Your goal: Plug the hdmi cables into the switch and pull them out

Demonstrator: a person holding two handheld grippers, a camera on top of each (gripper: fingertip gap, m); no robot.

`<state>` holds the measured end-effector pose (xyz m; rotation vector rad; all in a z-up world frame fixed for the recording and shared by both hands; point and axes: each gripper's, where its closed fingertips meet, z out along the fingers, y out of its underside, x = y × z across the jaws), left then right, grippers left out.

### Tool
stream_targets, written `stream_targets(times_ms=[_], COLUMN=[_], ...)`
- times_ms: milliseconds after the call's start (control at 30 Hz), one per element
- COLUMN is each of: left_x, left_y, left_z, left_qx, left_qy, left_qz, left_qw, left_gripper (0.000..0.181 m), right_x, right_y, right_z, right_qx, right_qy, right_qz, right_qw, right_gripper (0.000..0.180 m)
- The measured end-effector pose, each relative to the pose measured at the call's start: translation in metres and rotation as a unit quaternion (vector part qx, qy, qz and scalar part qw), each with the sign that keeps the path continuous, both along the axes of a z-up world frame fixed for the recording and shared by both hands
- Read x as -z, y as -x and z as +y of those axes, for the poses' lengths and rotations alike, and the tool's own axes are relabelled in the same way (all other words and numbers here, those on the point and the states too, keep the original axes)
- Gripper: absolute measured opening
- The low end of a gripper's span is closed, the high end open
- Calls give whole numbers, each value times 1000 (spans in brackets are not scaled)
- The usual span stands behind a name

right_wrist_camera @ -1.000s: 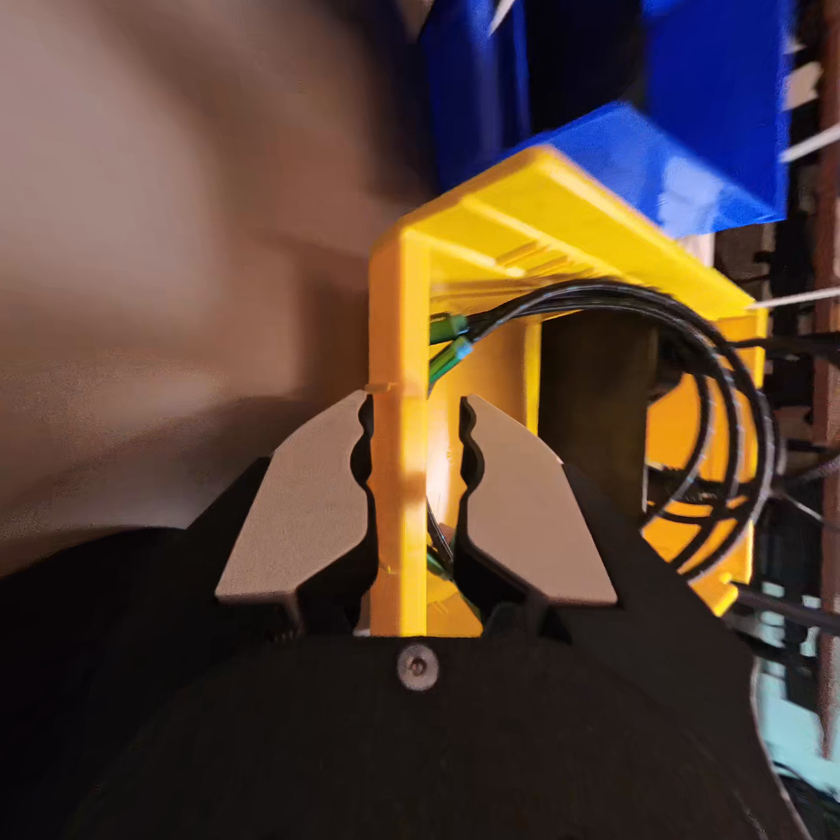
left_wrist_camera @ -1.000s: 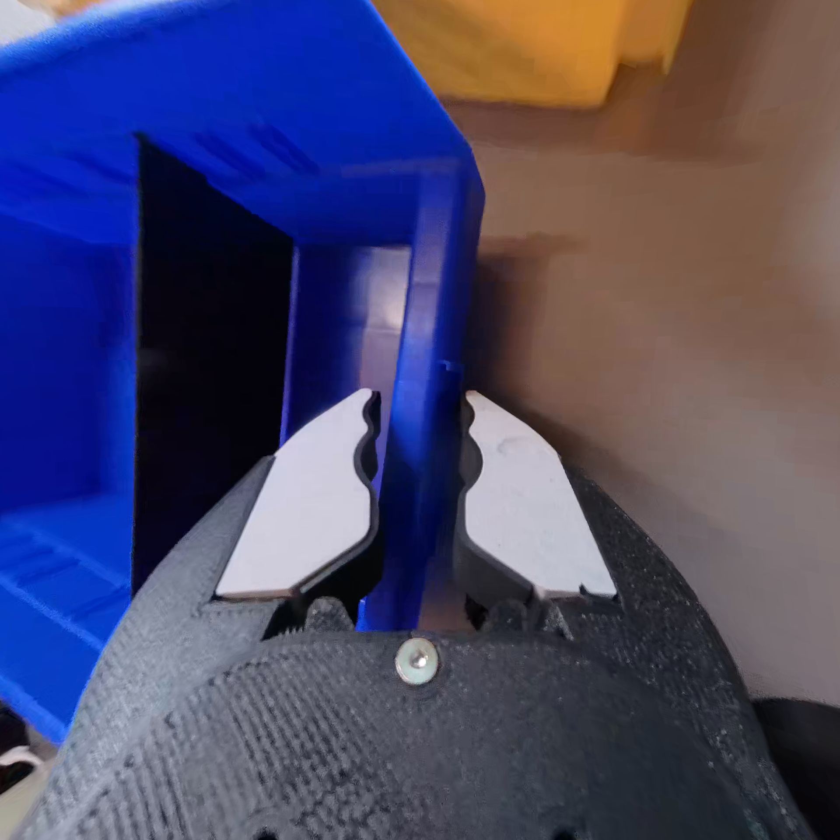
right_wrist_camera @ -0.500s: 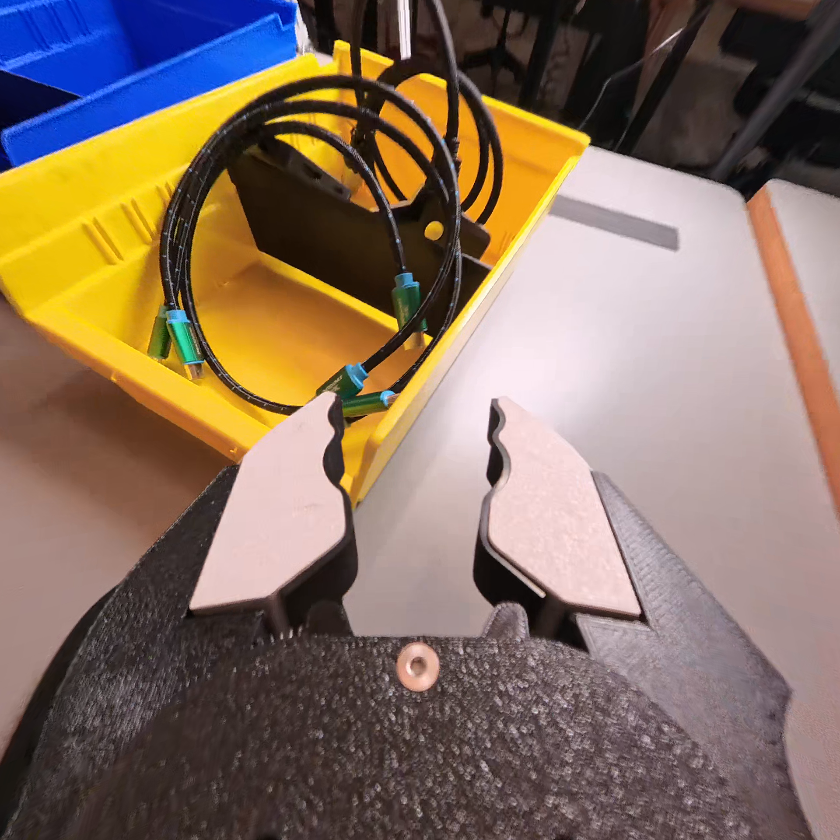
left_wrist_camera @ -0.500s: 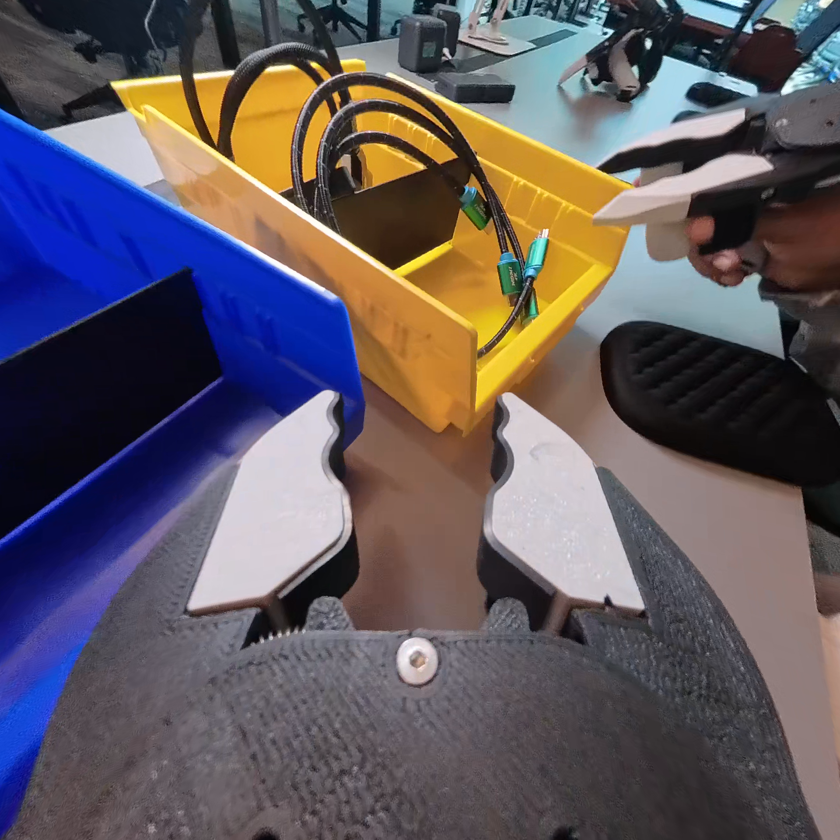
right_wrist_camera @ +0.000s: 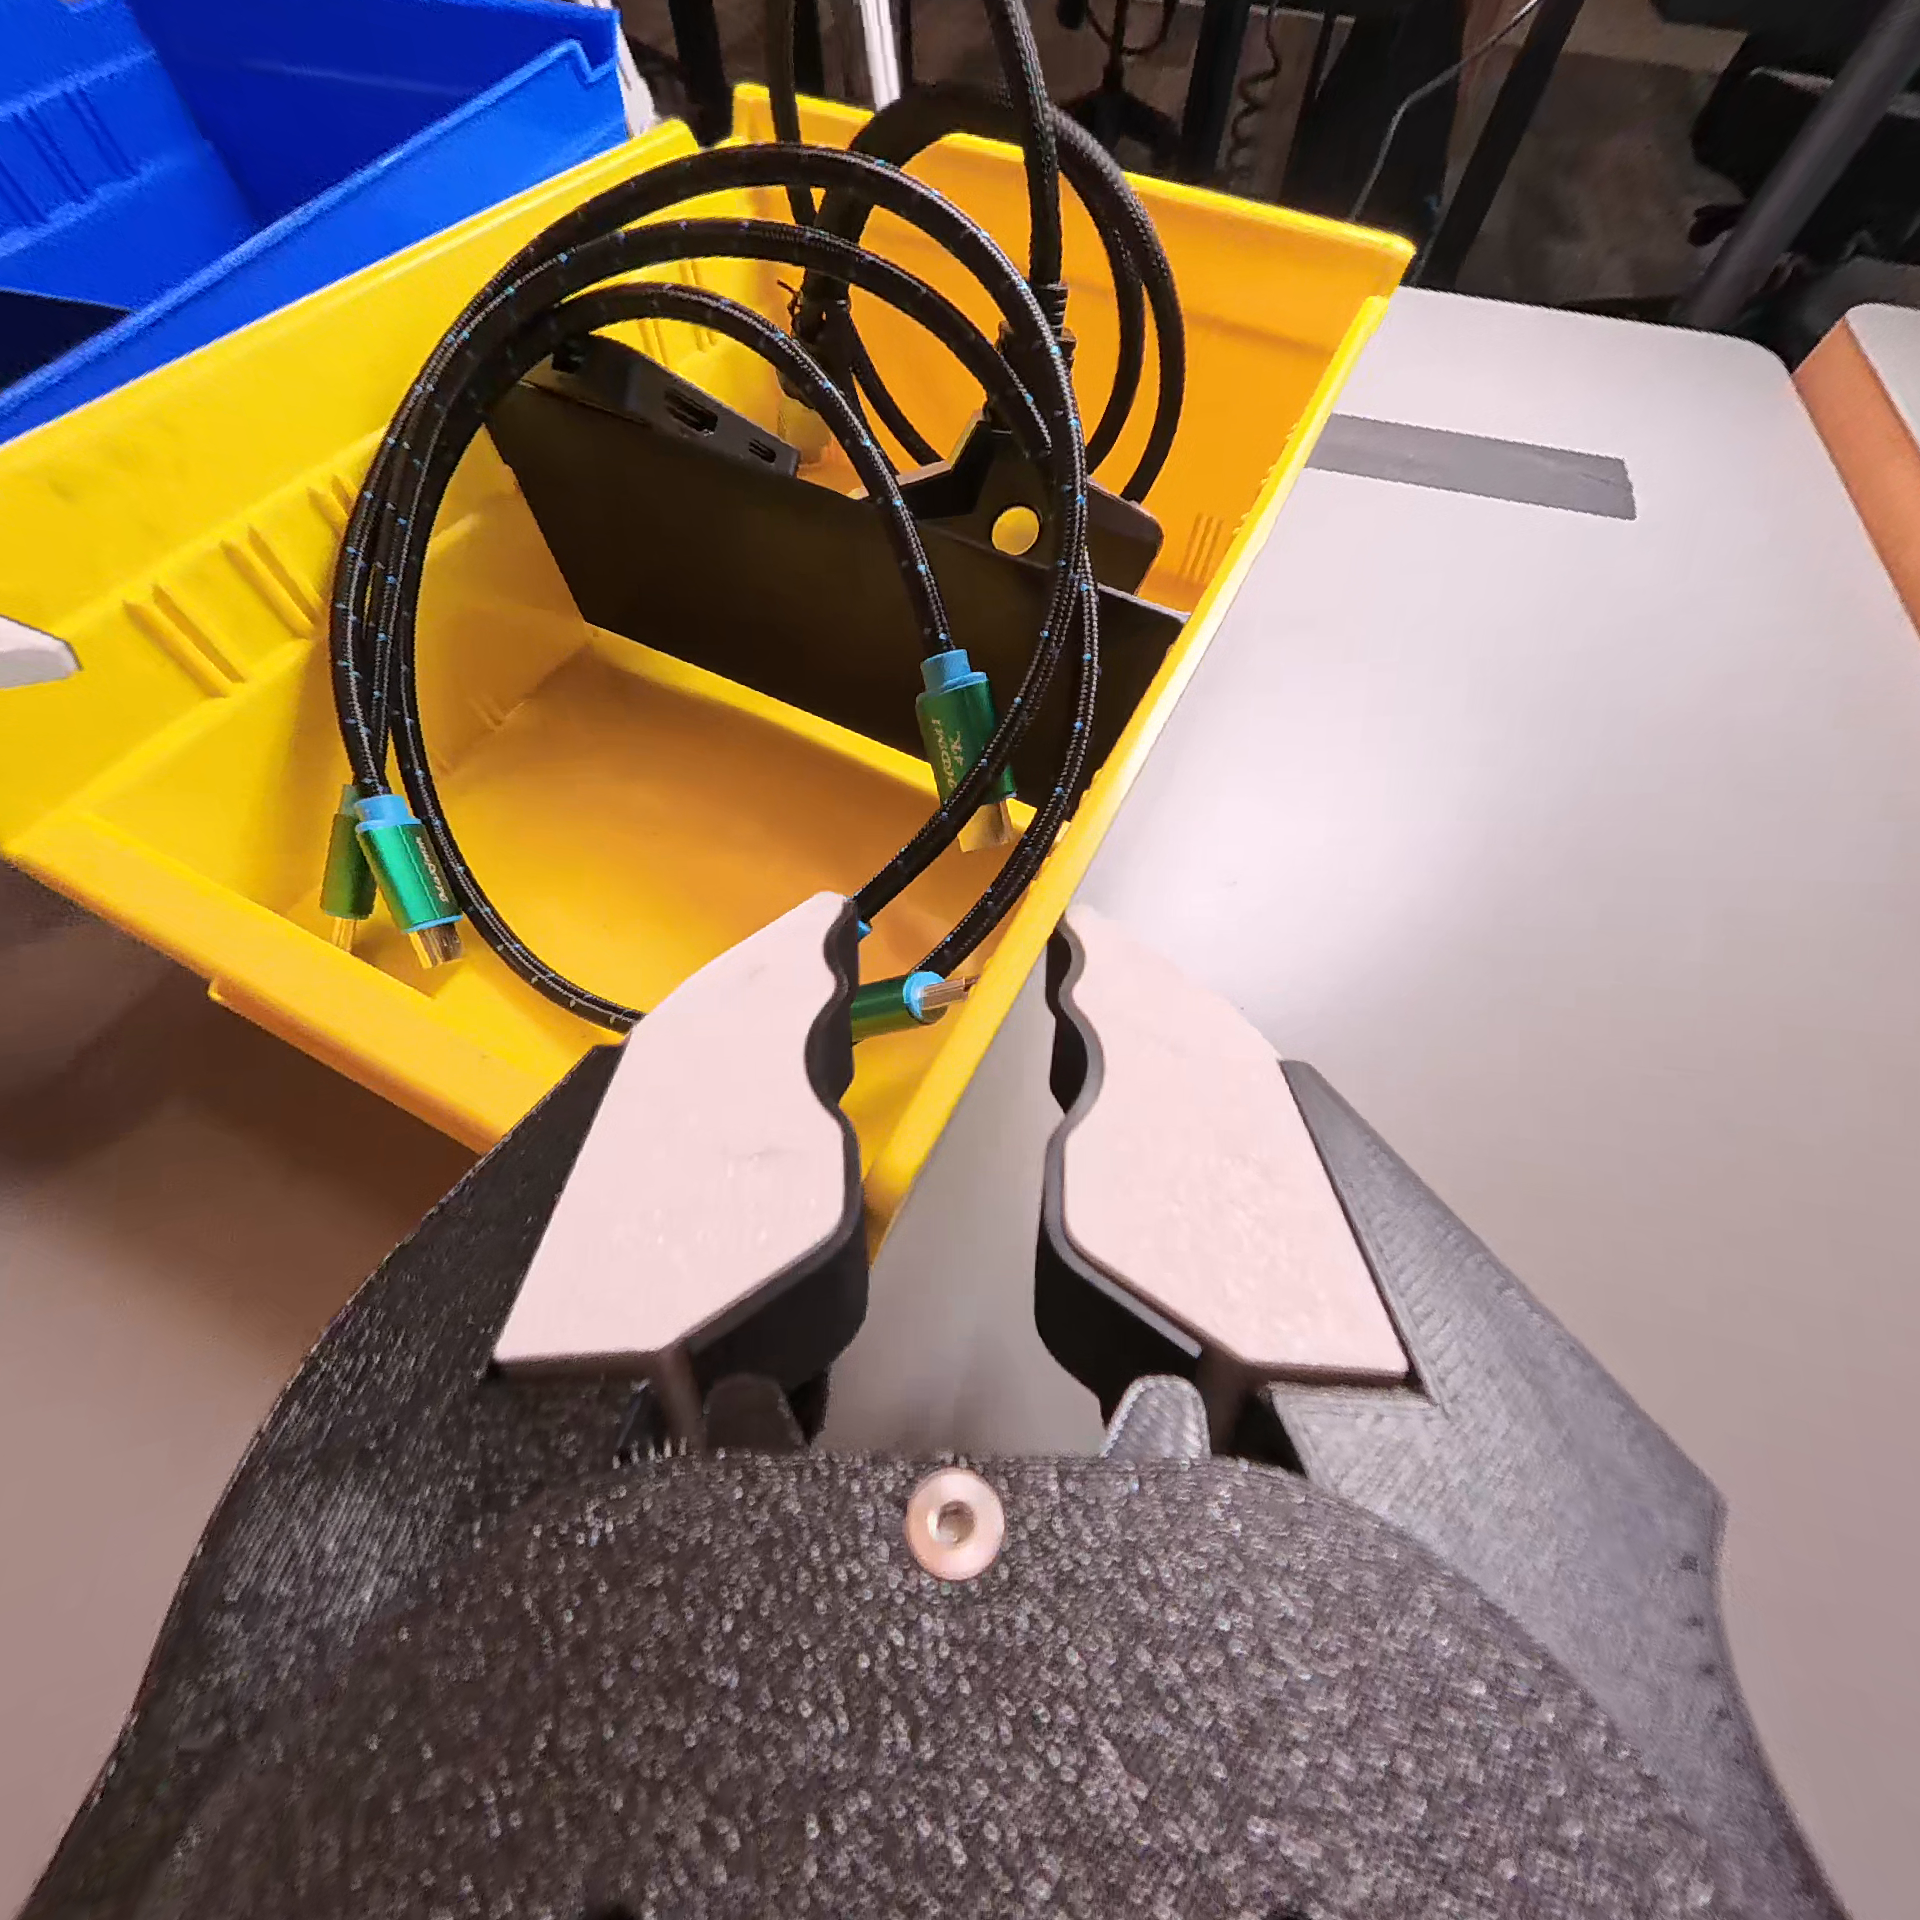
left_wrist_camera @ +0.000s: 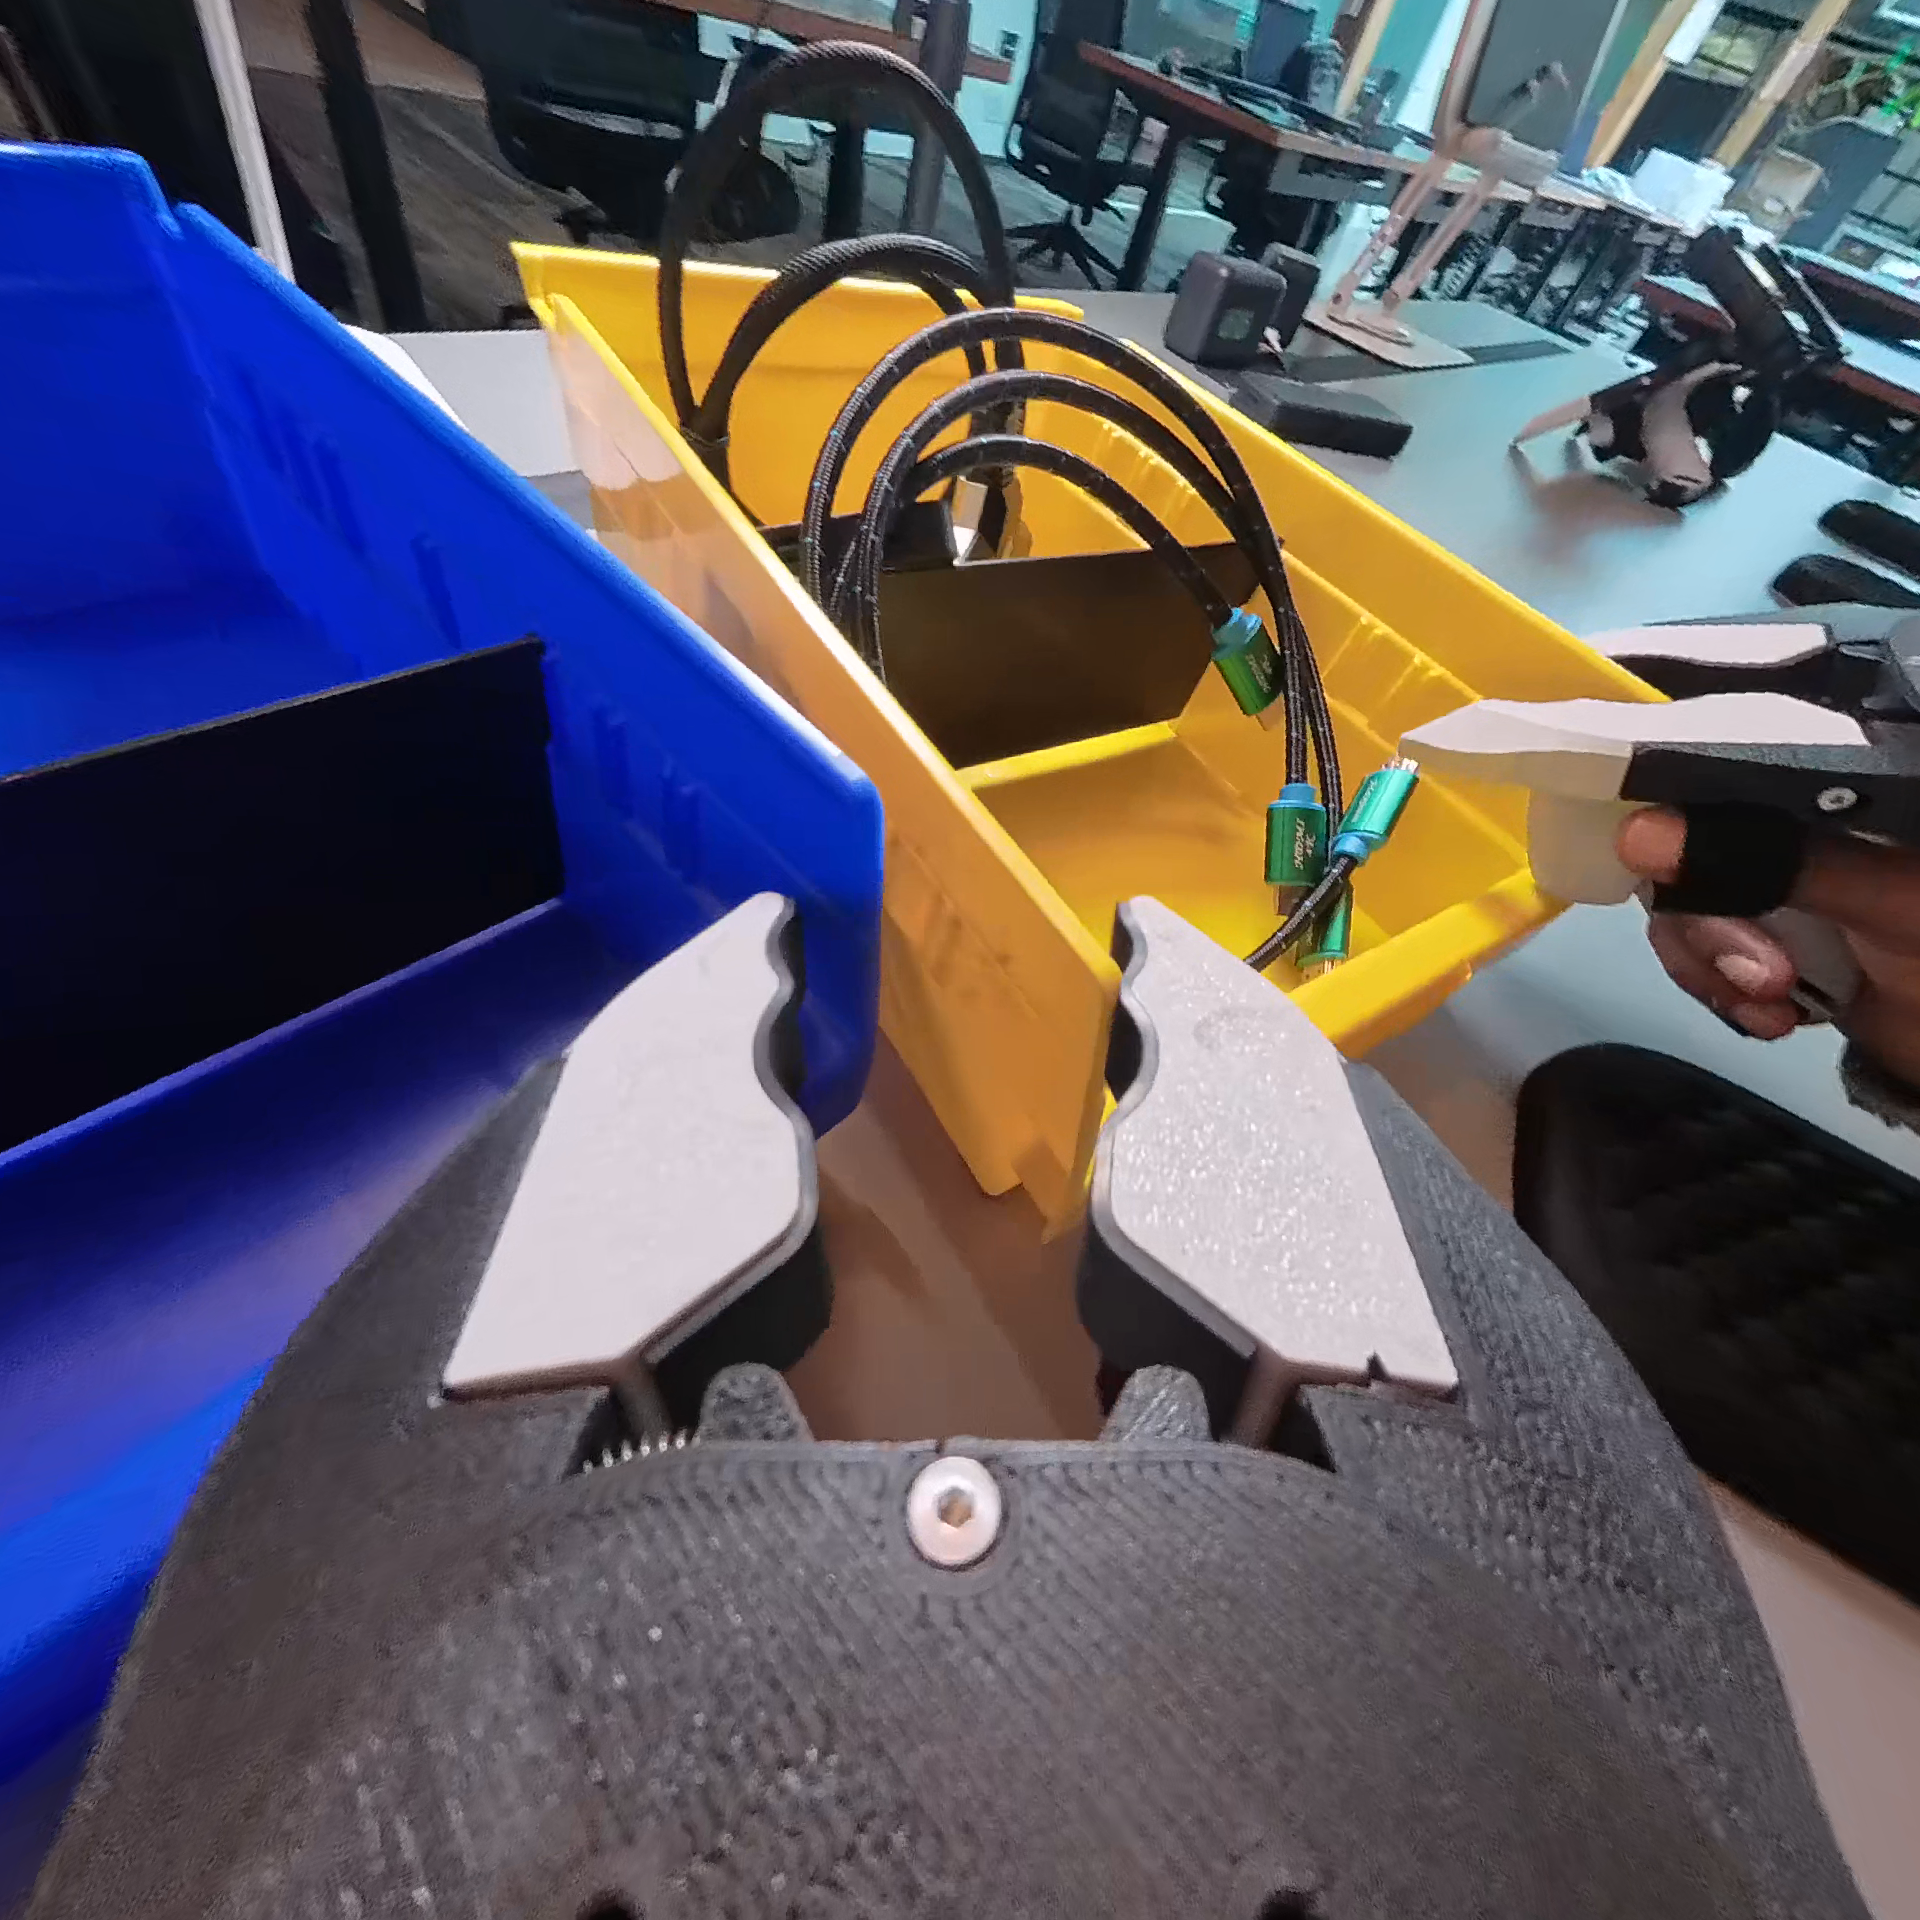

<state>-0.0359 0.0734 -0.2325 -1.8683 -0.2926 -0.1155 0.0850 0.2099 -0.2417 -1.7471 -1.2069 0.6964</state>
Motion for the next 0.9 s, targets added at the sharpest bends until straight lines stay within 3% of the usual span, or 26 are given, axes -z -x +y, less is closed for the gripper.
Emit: stream_targets(times_ms=[133, 200, 500, 900], left_x=[-5, -4, -12, -19], left_y=[0, 2, -9, -36], left_z=[5, 6, 10, 16], left_qx=[-32, -52, -65, -37], left_qy=[-7, -2, -18, -14], left_qz=[36, 50, 76, 112], left_qw=[999, 997, 995, 993], left_gripper=[30, 26, 12, 12], right_x=[-2, -2, -5, -18], right_y=[2, 1, -14, -47], right_z=[2, 4, 5, 7], right_qx=[16, 25, 52, 100], right_qy=[-11, -21, -28, -46], right_qz=[10, 10, 11, 27], right_qw=[1000, 999, 998, 994], right_gripper=[30, 28, 23, 17])
